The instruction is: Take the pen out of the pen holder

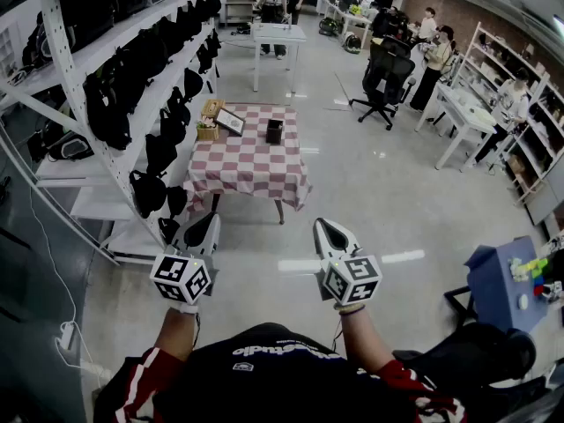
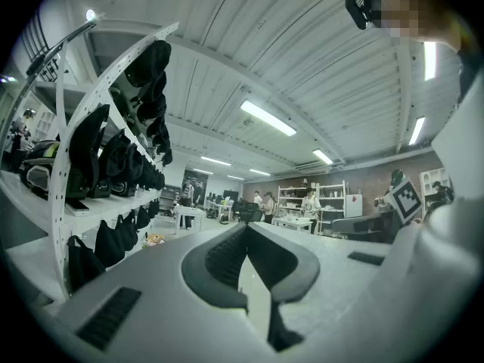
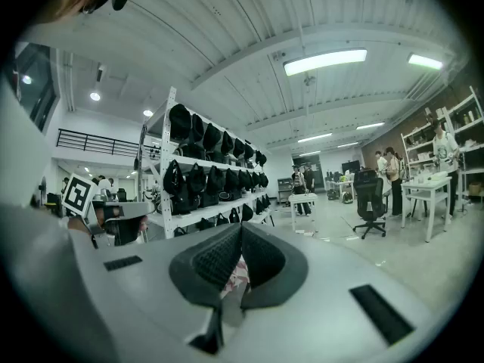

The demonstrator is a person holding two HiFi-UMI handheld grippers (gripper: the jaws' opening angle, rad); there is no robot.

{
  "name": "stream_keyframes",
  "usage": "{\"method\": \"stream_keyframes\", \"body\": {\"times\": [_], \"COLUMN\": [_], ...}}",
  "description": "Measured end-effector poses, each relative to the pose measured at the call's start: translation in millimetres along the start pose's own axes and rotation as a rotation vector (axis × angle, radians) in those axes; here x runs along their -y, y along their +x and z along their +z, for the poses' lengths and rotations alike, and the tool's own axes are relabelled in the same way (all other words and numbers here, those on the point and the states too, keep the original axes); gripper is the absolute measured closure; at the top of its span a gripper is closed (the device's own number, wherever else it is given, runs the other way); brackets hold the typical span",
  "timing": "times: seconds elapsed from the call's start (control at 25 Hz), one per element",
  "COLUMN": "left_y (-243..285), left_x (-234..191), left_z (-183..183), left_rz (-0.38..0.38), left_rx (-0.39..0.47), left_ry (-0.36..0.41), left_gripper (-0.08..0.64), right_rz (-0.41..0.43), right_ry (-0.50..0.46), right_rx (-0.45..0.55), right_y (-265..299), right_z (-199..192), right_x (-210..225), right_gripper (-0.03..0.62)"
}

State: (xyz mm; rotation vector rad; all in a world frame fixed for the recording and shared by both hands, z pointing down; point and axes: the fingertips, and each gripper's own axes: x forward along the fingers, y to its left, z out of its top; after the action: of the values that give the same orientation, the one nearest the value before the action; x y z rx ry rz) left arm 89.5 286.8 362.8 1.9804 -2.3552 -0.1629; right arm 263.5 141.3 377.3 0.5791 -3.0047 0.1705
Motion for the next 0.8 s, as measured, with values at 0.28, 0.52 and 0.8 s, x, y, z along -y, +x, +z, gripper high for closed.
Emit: {"method": "stream_keyframes", "body": {"times": [0.28, 0.52, 0.8], "left_y": [-8.7, -10.1, -11.2], "left_x": [10.7, 21.9, 41.3], "left_z": [-4.5, -9.7, -3.2], "left_rz": [0.008, 0.021, 0.01], "left_rx": [-0.004, -0.008, 0.033], "left_ry": [-0.018, -0.028, -0.105], "left_gripper": [0.555, 0.555, 0.554], "right_rz": [0.002, 0.014, 0.051], "right_ry": [0.009, -0.002, 0.033], "right_rx": [-0.013, -0.025, -0.03], "right_y": [-15.2, -23.8, -36.9], "right_z": [-4.3, -8.7, -18.5], "right_x": [0.0, 5.2, 13.6], "right_gripper": [0.591, 0.591, 0.591]}}
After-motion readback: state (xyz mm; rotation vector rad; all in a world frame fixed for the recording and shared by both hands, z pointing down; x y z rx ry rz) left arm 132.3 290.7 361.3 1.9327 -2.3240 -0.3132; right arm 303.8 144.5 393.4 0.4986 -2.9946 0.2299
